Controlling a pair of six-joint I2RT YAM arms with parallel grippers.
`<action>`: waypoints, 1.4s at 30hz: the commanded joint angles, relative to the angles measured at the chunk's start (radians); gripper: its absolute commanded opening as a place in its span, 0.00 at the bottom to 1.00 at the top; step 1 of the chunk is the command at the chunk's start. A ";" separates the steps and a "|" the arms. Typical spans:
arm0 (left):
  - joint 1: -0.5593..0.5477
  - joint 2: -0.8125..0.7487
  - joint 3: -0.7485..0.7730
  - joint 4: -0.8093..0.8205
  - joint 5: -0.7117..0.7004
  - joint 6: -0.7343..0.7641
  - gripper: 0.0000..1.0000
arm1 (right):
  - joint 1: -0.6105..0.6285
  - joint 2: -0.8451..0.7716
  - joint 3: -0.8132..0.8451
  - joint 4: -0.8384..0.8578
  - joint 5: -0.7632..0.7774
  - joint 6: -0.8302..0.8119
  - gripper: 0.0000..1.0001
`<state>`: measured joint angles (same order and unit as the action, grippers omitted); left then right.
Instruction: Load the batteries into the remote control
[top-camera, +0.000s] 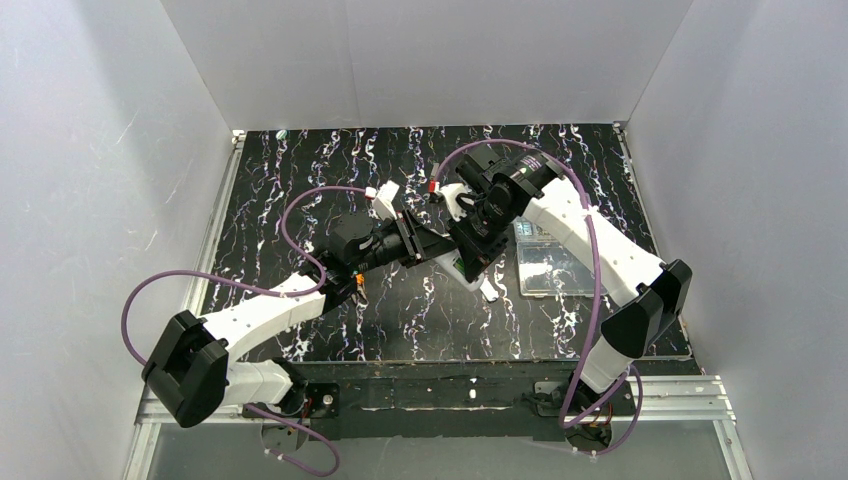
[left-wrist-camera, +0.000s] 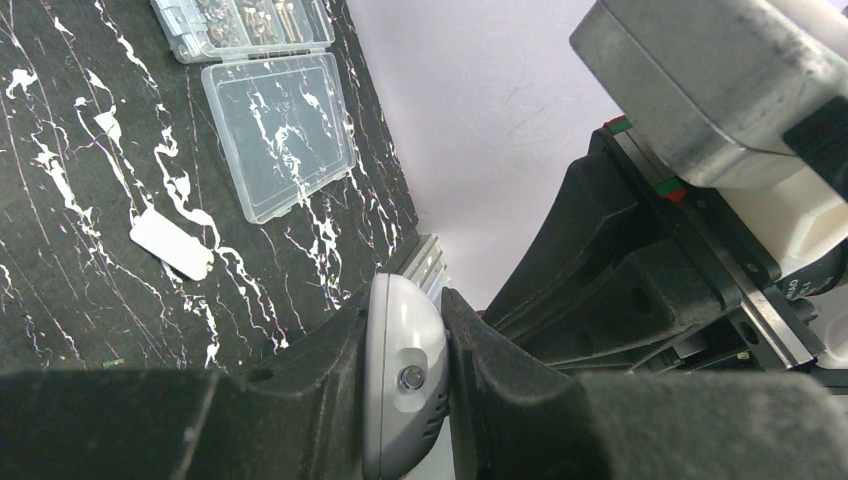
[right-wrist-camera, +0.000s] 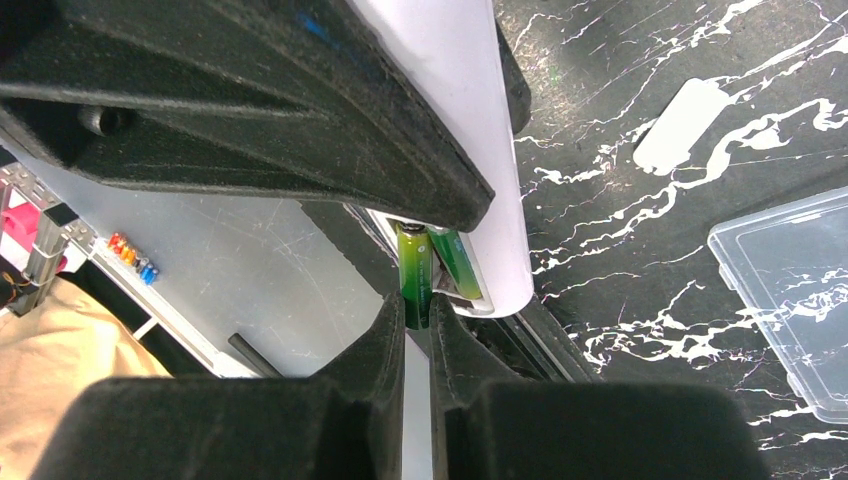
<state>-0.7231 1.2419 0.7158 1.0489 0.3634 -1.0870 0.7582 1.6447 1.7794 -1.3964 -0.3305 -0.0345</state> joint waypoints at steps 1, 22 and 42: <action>-0.016 -0.018 0.048 0.079 0.082 -0.026 0.00 | -0.002 0.008 0.025 0.037 0.057 -0.018 0.17; -0.015 -0.012 0.056 0.070 0.078 -0.037 0.00 | 0.004 -0.024 0.012 0.040 0.063 -0.035 0.33; -0.015 -0.018 0.044 0.032 0.072 -0.040 0.00 | 0.007 -0.058 0.070 0.039 0.060 -0.022 0.49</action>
<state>-0.7242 1.2533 0.7208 1.0267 0.3820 -1.1095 0.7673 1.6428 1.7897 -1.3876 -0.3092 -0.0532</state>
